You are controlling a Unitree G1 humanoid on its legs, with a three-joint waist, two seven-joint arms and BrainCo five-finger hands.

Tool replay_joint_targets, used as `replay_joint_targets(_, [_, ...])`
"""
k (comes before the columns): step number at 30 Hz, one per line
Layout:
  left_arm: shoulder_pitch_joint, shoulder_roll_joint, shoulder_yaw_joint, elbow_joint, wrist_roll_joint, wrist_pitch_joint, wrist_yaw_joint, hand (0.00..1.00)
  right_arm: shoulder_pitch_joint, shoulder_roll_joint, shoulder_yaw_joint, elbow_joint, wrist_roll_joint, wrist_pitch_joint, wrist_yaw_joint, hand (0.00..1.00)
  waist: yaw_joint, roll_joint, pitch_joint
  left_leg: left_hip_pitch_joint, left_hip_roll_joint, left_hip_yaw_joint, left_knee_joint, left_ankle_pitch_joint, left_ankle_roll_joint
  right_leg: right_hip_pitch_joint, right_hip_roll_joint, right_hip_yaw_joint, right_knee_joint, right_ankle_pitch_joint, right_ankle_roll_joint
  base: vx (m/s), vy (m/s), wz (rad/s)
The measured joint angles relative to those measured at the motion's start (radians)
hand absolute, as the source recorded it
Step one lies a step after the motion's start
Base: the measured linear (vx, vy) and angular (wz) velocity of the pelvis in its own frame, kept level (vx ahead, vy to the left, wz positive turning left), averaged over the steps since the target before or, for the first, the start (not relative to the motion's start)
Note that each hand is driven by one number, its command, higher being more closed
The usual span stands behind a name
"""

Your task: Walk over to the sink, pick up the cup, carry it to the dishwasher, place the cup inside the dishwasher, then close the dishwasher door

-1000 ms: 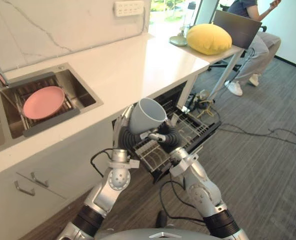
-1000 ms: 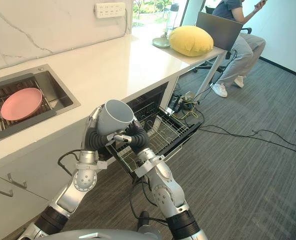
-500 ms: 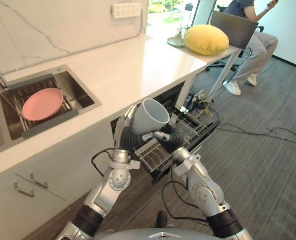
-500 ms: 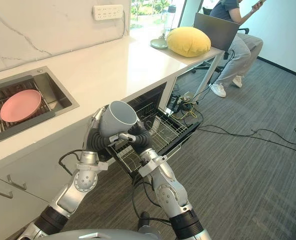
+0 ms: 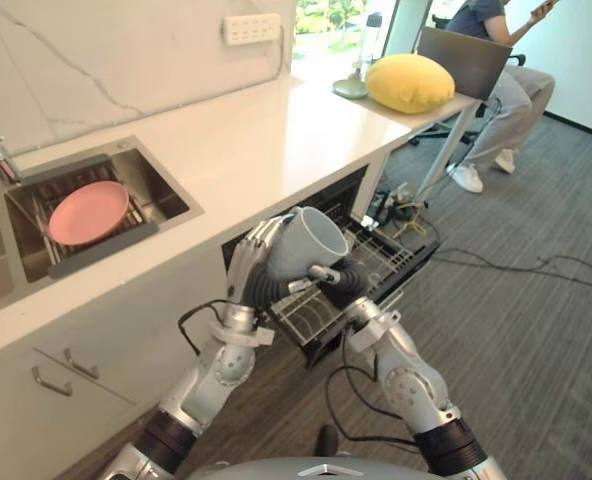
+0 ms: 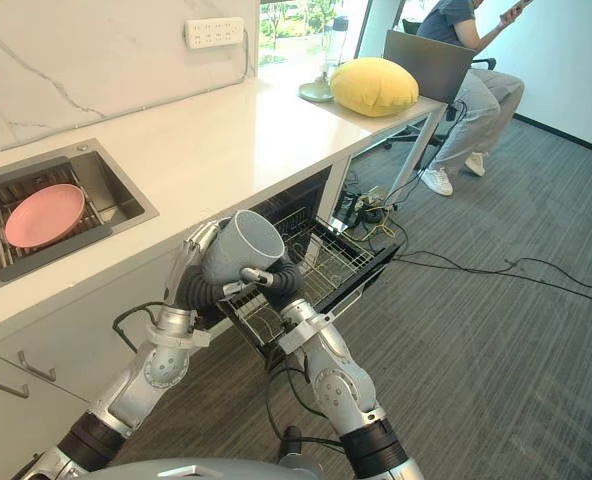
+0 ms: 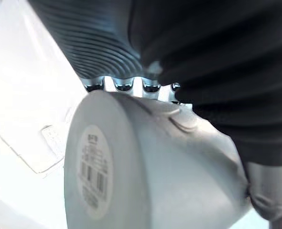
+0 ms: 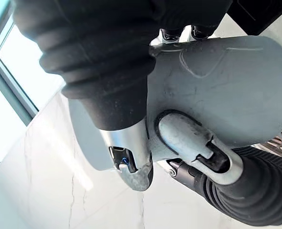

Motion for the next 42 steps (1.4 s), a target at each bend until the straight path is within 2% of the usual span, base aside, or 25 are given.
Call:
replay_joint_targets(1, [0.000, 0.001, -0.008, 0.001, 0.013, 0.001, 0.006, 1.00, -0.001, 0.000, 0.005, 0.000, 0.000, 0.012, 0.000, 0.00, -0.001, 0.000, -0.001, 0.000, 0.000, 0.000, 0.000, 0.000, 0.000, 0.000, 0.000, 0.000, 0.000, 0.000, 0.000, 0.00, 0.000, 0.00])
replay_joint_targets(2, [0.000, 0.000, -0.008, 0.002, 0.023, 0.003, 0.014, 1.00, -0.001, 0.000, 0.006, 0.000, 0.000, 0.021, 0.000, 1.00, 0.000, 0.001, -0.001, 0.000, 0.000, 0.000, 0.000, 0.000, 0.000, -0.001, 0.000, 0.000, 0.000, 0.000, 0.000, 0.00, 0.000, 0.00])
replay_joint_targets(15, [0.020, 0.029, -0.008, 0.008, 0.040, 0.015, 0.038, 1.00, -0.002, -0.008, 0.043, 0.000, -0.004, 0.024, -0.050, 1.00, 0.001, 0.002, -0.024, -0.018, 0.001, -0.003, 0.009, 0.000, 0.000, -0.011, 0.000, -0.002, 0.000, 0.002, -0.002, 0.00, 0.000, 0.00])
replay_joint_targets(19, [0.034, 0.029, -0.014, 0.006, 0.028, 0.024, 0.046, 1.00, -0.002, -0.008, 0.061, -0.001, -0.022, 0.006, -0.072, 1.00, 0.001, 0.003, -0.024, -0.018, 0.001, -0.005, 0.012, 0.000, 0.000, -0.009, -0.001, -0.002, 0.000, 0.002, -0.002, 0.00, 0.000, 0.00])
replay_joint_targets(22, [0.046, 0.029, -0.029, 0.004, -0.010, 0.025, 0.077, 1.00, -0.002, -0.007, 0.073, -0.006, -0.041, -0.014, -0.091, 1.00, 0.000, 0.003, -0.025, -0.022, 0.001, -0.005, 0.011, 0.000, 0.000, -0.007, -0.001, -0.002, 0.000, 0.002, -0.002, 0.00, 0.000, 0.00])
replay_joint_targets(27, [0.061, 0.027, -0.031, -0.002, -0.031, 0.025, 0.084, 1.00, -0.001, -0.004, 0.079, -0.008, -0.059, -0.019, -0.100, 1.00, 0.001, 0.006, -0.027, -0.023, 0.001, -0.007, 0.010, 0.000, -0.001, -0.007, -0.001, -0.003, 0.001, -0.002, 0.001, 0.00, 0.000, 0.00])
replay_joint_targets(28, [0.061, 0.027, -0.031, -0.002, -0.031, 0.025, 0.085, 0.00, -0.001, -0.004, 0.079, -0.008, -0.059, -0.019, -0.100, 1.00, 0.001, 0.007, -0.027, -0.023, 0.001, -0.008, 0.010, 0.000, -0.001, -0.007, -0.001, -0.003, 0.002, -0.002, 0.001, 0.00, 0.000, 0.00])
replay_joint_targets(35, [0.092, -0.003, -0.050, -0.005, -0.074, 0.007, 0.085, 0.00, -0.001, 0.033, 0.061, -0.009, -0.084, -0.068, -0.109, 1.00, 0.004, 0.008, -0.027, -0.017, 0.001, -0.015, 0.009, 0.000, -0.001, 0.002, 0.000, -0.007, 0.003, -0.001, 0.001, 0.00, 0.001, 0.02])
replay_joint_targets(42, [0.098, -0.010, -0.061, -0.006, -0.121, 0.011, 0.100, 0.00, -0.002, 0.034, 0.055, -0.029, -0.099, -0.071, -0.114, 1.00, 0.007, 0.011, -0.027, -0.016, 0.001, -0.016, 0.007, -0.001, -0.001, 0.003, 0.000, -0.007, 0.000, -0.004, 0.002, 0.00, 0.000, 0.00])
